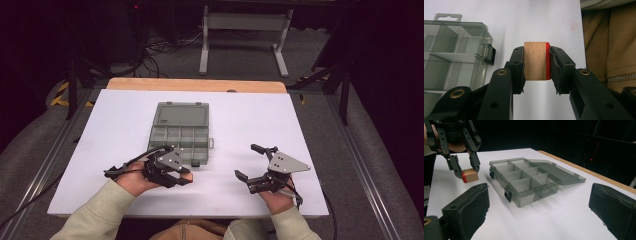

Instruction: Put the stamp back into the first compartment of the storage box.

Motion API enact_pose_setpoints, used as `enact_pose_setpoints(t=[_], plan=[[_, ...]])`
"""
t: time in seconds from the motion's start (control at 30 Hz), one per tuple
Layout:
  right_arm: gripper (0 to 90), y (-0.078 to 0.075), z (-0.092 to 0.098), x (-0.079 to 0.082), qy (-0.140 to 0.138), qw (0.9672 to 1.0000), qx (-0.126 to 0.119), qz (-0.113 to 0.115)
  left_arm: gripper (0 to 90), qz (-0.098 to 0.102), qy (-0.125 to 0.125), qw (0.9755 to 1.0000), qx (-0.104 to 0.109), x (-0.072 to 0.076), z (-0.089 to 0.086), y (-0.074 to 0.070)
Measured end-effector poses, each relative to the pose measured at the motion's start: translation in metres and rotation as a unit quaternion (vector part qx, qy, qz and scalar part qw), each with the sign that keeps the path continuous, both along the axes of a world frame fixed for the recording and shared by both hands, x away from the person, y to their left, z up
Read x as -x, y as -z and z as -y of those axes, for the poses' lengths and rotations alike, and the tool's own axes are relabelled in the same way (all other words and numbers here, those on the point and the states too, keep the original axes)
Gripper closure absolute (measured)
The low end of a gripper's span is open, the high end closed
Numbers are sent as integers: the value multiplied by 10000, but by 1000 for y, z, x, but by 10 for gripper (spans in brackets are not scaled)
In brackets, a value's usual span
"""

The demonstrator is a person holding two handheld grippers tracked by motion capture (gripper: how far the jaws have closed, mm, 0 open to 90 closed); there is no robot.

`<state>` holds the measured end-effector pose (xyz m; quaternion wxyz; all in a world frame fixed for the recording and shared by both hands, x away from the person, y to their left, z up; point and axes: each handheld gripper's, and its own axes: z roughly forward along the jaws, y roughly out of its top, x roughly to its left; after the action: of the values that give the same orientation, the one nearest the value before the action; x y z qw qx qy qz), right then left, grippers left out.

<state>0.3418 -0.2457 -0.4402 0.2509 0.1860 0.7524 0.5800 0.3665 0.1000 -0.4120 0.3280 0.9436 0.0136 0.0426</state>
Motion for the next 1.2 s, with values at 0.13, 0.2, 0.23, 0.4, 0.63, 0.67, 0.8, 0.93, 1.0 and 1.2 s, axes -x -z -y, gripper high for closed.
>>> enact_pose_setpoints(t=[0.13,0.2,0.23,0.4,0.63,0.67,0.8,0.93,1.0,1.2], plan=[[35,0,0,0,-4,10000,-5,-16,661,47,-46,9999,129,-2,-5,-8],[35,0,0,0,-1,10000,-3,-18,661,45,-93,9998,153,-3,-8,-11],[35,0,0,0,-1,10000,-9,-22,660,47,-102,9998,163,-3,-9,-12],[35,1,-1,0,6,10000,-10,-40,661,30,-207,9996,183,-7,-13,-19],[35,1,-1,0,6,10000,2,-40,661,47,-333,9991,251,-12,-18,-24],[35,1,-1,0,8,10000,3,-38,661,36,-357,9990,257,-13,-18,-25],[35,1,-1,0,0,10000,-1,-18,661,-6,-531,9983,259,-20,-22,-27],[35,1,-1,0,3,10000,4,-25,661,-38,-701,9970,312,-27,-27,-29],[35,1,-1,0,-5,10000,16,-15,662,-33,-819,9961,314,-30,-30,-29],[35,1,-1,0,2,10000,44,-8,662,-93,-1237,9916,351,-41,-38,-30]])
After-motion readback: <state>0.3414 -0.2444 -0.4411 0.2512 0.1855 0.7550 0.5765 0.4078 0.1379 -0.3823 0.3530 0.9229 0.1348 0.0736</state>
